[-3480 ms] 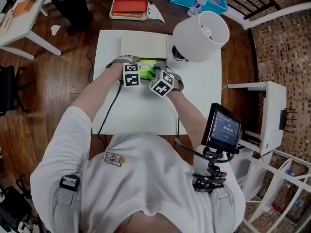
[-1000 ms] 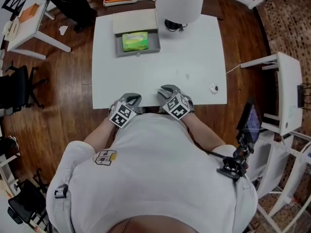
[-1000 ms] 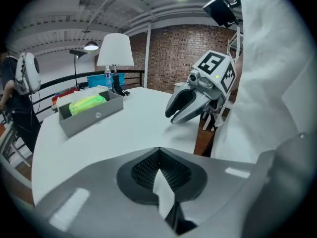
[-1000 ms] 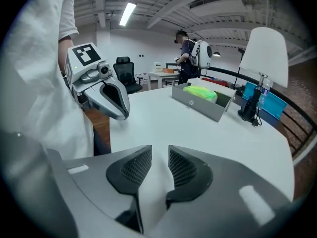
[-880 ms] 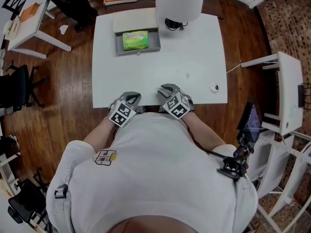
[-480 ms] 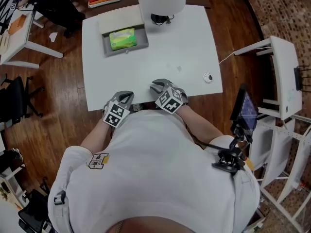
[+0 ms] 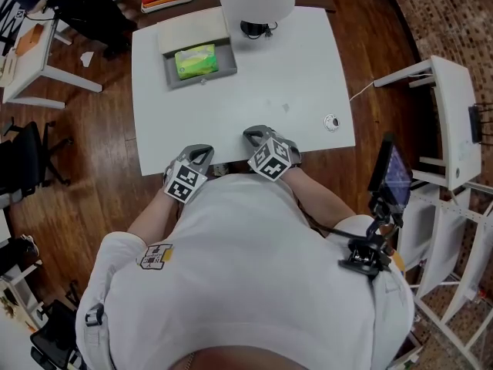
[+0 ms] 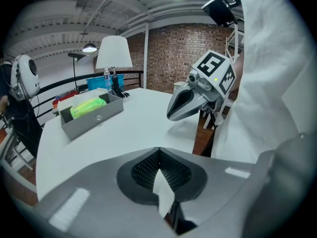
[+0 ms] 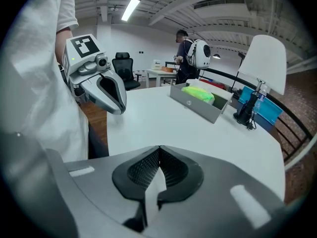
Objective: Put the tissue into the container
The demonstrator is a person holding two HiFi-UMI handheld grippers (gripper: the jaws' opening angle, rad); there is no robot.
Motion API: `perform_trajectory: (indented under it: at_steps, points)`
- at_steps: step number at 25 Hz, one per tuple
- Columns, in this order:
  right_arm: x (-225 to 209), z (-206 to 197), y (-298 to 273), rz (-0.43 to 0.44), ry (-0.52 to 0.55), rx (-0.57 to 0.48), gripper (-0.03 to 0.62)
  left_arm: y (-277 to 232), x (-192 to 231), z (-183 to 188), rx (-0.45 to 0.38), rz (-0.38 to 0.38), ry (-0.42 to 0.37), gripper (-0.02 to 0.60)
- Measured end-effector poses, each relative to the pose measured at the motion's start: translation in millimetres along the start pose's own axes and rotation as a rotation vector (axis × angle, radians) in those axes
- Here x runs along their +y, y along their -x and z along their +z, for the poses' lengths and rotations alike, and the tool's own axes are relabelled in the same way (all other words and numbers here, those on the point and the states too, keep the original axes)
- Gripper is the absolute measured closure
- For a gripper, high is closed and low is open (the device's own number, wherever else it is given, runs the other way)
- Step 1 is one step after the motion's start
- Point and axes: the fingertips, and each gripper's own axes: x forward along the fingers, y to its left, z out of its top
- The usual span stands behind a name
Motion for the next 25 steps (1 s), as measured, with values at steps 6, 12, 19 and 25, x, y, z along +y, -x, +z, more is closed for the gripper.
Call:
perform_trajectory:
  at_steps: [6,12,19,25]
  points:
    - [0,0,1,-0.002,0.009,0.005,0.594,1,-1,7,-0.004,0.000,-0.002,0.581]
    - [-4,-2,1,-0.014,0.002,-0.001,0.594,-3,-3,7,-0.008,-0.002,0.000,0.581]
    - [-6,0,1,-0.020,0.007,-0.004,0.594,-7,-6,12,-0.016,-0.004,0.000,0.581]
    - [-10,0,0,-0.024,0.012,-0.004,0.594,-9,-5,14,-0.022,-0.004,0.002,0.581]
